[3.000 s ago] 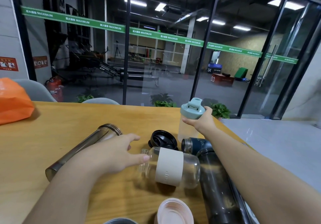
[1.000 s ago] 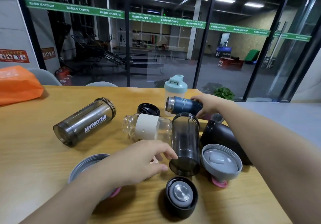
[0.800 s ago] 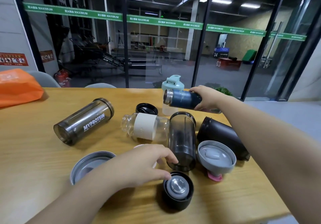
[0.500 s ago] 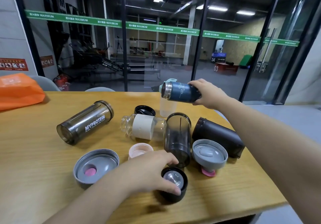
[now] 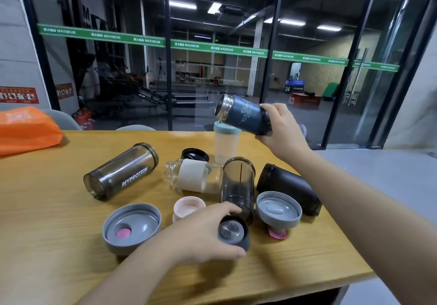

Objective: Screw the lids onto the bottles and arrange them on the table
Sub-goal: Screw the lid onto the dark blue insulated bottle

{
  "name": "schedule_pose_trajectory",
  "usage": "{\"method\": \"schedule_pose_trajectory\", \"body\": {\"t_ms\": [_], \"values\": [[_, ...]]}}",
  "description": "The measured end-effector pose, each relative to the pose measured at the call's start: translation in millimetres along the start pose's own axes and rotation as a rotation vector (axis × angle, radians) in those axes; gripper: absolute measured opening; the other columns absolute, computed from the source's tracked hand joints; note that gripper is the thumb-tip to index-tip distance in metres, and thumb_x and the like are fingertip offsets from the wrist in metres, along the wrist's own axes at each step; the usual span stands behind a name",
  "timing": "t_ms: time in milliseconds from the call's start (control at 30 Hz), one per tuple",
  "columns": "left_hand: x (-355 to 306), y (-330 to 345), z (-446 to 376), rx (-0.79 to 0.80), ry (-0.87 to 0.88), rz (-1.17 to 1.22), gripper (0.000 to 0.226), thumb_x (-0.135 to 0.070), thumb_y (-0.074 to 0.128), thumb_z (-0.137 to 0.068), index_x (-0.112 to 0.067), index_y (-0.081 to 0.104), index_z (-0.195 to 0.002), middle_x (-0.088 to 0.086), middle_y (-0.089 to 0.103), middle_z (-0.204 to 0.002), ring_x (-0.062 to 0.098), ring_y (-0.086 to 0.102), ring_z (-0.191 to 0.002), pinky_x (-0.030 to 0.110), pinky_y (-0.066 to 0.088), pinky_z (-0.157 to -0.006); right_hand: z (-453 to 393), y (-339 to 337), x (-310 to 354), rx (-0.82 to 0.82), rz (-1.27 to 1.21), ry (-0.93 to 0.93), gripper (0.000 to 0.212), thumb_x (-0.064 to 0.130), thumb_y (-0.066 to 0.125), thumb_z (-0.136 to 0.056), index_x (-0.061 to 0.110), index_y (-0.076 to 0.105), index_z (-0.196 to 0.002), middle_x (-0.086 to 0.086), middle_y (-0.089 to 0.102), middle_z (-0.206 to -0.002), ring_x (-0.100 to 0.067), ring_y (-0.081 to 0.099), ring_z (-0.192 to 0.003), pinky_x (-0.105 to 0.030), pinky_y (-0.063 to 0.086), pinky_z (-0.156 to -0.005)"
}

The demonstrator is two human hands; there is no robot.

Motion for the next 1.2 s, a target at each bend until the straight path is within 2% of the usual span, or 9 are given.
{"method": "schedule_pose_trajectory", "body": {"t_ms": [133,200,333,467,633,833,1000,1133,1200], "values": [[4.9,-20.4,-0.7,-0.086,-0.014,0.366,0.079,-0.044,0.077,-0.064,-0.048,0.038,-0.132,-0.016,0.053,-0.129,0.009,0.054,-0.12,0.031,0.044,-0.103,6.0,-6.1,14.8,-0.029,-0.139,0.026,0.072,0.02,0.078,-0.075,0.019,0.041,-0.136,-0.005,0.041,-0.132,-0.023,0.045,-0.118,-0.037,0.043,-0.096],[6.5,-39.3,3.1,-0.116,-0.025,0.543,0.074,-0.026,0.076,-0.067,-0.043,0.042,-0.131,-0.006,0.057,-0.122,0.02,0.063,-0.108,0.029,0.051,-0.093,6.5,-8.1,26.2,-0.059,-0.213,0.019,0.073,0.018,0.08,-0.073,0.017,0.042,-0.136,-0.006,0.04,-0.131,-0.022,0.044,-0.119,-0.038,0.044,-0.098],[13.3,-70.6,3.8,-0.166,-0.009,0.807,0.072,-0.028,0.078,-0.055,-0.02,0.053,-0.123,0.013,0.065,-0.116,0.025,0.066,-0.102,0.034,0.056,-0.086,7.4,-4.1,43.7,-0.149,-0.248,0.02,0.075,0.015,0.081,-0.07,0.019,0.044,-0.135,-0.006,0.041,-0.133,-0.022,0.043,-0.12,-0.036,0.042,-0.1],[23.3,-94.9,-3.7,-0.373,-0.041,1.246,0.036,-0.018,0.075,-0.073,-0.005,0.058,-0.103,0.011,0.068,-0.092,0.019,0.069,-0.082,0.031,0.057,-0.08,9.3,9.2,53.1,-0.209,-0.221,-0.007,0.073,0.014,0.08,-0.07,0.018,0.047,-0.134,-0.006,0.046,-0.138,-0.021,0.037,-0.127,-0.036,0.033,-0.104],[48.8,-118.2,-12.7,-0.584,-0.256,1.546,0.039,-0.021,0.067,-0.08,-0.001,0.055,-0.111,0.021,0.06,-0.109,0.031,0.06,-0.101,0.043,0.049,-0.091,15.9,27.4,63.4,-0.312,-0.243,-0.032,0.073,0.007,0.082,-0.066,0.015,0.05,-0.131,-0.004,0.057,-0.126,-0.013,0.037,-0.116,-0.032,0.035,-0.098],[78.8,-127.3,-20.4,-0.616,-0.276,1.577,0.061,-0.034,0.073,-0.067,-0.005,0.058,-0.119,0.012,0.065,-0.103,0.021,0.061,-0.091,0.027,0.048,-0.081,20.6,54.4,72.4,-0.355,-0.238,-0.088,0.081,0.004,0.084,-0.06,0.026,0.042,-0.126,-0.003,0.058,-0.125,-0.019,0.042,-0.115,-0.057,0.038,-0.102],[99.9,-120.8,-18.0,-0.643,-0.08,1.523,0.05,-0.027,0.071,-0.071,-0.005,0.061,-0.114,0.014,0.07,-0.104,0.024,0.067,-0.095,0.027,0.059,-0.076,21.6,73.0,72.9,-0.329,-0.146,-0.153,0.081,0.004,0.084,-0.059,0.027,0.043,-0.124,-0.001,0.059,-0.127,-0.021,0.044,-0.12,-0.04,0.015,-0.114],[109.2,-117.6,-13.0,-0.607,0.009,1.326,0.087,-0.035,0.093,-0.047,-0.002,0.06,-0.12,0.017,0.069,-0.113,0.021,0.068,-0.099,0.034,0.055,-0.09,26.2,79.2,73.2,-0.296,-0.12,-0.182,0.086,0.002,0.086,-0.055,0.027,0.043,-0.126,-0.001,0.059,-0.128,-0.019,0.042,-0.123,-0.036,0.012,-0.114],[109.4,-117.1,-12.8,-0.615,0.007,1.224,0.071,-0.032,0.087,-0.056,-0.006,0.063,-0.117,0.013,0.071,-0.11,0.017,0.069,-0.094,0.029,0.058,-0.083,27.0,79.7,73.6,-0.281,-0.13,-0.205,0.088,0.001,0.087,-0.053,0.027,0.044,-0.125,-0.002,0.059,-0.128,-0.019,0.042,-0.123,-0.036,0.011,-0.114]]}}
Point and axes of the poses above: each hand's wrist, its own z-axis away from the middle knuckle, its own y-axis out of the palm, x = y × z, the point moved 2 cm from there along -z, towards the middle knuckle
